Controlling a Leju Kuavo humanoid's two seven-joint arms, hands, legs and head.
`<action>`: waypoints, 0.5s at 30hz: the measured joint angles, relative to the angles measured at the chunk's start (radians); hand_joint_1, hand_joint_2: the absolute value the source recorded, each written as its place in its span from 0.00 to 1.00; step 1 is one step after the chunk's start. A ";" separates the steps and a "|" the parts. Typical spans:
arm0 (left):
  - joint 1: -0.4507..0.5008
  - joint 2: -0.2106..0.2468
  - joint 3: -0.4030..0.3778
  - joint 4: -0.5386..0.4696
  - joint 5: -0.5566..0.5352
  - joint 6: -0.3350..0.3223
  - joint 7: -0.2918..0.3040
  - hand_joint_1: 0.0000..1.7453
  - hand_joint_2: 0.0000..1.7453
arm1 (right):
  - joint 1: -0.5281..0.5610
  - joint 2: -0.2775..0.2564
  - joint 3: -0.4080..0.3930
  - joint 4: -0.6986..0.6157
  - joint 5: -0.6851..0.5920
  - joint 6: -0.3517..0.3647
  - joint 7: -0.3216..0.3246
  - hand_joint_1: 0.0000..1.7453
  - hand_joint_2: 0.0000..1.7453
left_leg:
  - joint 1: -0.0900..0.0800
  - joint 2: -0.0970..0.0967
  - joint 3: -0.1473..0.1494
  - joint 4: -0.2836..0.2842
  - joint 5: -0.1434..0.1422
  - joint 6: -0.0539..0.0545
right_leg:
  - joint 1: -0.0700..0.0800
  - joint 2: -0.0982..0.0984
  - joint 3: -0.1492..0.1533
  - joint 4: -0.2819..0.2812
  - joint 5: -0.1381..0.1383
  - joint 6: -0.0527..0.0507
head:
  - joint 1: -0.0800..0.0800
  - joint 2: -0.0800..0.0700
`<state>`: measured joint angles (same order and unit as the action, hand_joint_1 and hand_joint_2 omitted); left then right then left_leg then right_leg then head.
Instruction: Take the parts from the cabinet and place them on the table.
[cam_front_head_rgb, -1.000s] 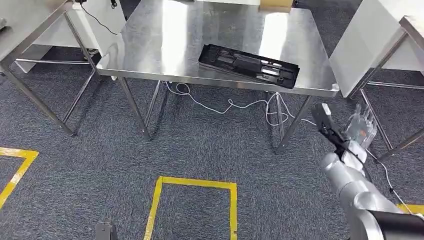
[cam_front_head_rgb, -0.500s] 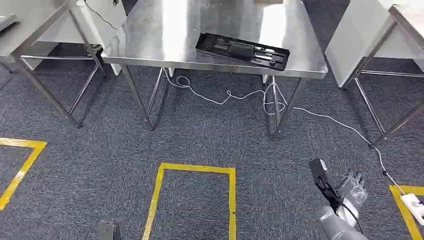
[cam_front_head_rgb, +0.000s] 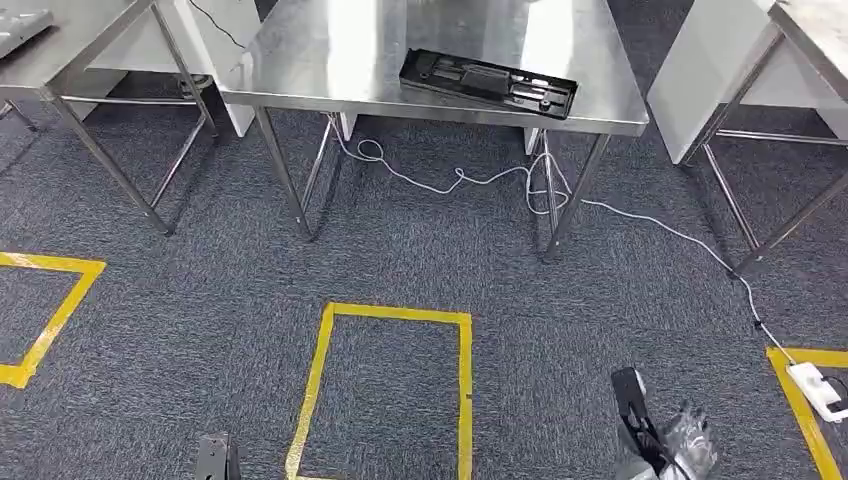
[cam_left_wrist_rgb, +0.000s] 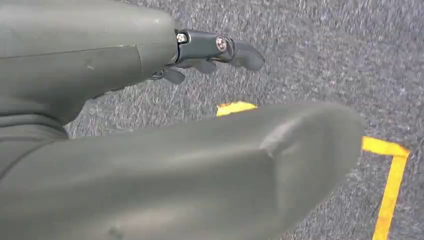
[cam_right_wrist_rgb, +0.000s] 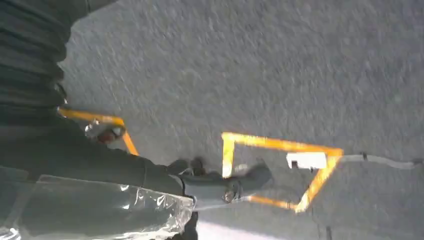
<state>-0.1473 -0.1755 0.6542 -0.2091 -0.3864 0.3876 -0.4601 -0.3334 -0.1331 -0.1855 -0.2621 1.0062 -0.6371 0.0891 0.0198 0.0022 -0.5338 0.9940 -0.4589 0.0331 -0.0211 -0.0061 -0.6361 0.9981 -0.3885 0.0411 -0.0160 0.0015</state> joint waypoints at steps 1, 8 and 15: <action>0.000 0.001 0.000 0.000 0.000 0.000 -0.003 0.00 0.00 | 0.023 0.011 -0.019 0.003 -0.032 0.000 -0.042 0.00 1.00 | 0.000 -0.006 -0.015 -0.006 0.014 0.012 | 0.005 0.002 -0.023 0.039 -0.056 -0.015 | 0.008 0.000; 0.000 0.005 -0.003 0.000 -0.041 0.010 -0.006 0.00 0.00 | 0.164 0.108 -0.169 0.027 -0.225 0.128 -0.205 0.00 1.00 | 0.005 -0.002 -0.145 0.000 0.114 -0.007 | -0.017 0.003 0.038 0.208 -0.092 0.038 | 0.015 0.000; -0.013 0.019 -0.023 -0.002 -0.079 0.018 0.013 0.00 0.00 | 0.228 0.166 -0.263 0.044 -0.243 0.254 -0.158 0.00 1.00 | 0.016 0.006 -0.166 0.004 0.159 -0.048 | -0.014 0.002 0.169 -0.020 -0.143 -0.031 | 0.004 0.000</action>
<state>-0.1602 -0.1564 0.6313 -0.2113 -0.4654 0.4059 -0.4471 -0.1050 0.0328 -0.4483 -0.2178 0.7634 -0.3830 -0.0690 0.0355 0.0079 -0.7002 0.9985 -0.2995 -0.0149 -0.0347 -0.0040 -0.4671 0.9779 -0.5314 0.0098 -0.0122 0.0015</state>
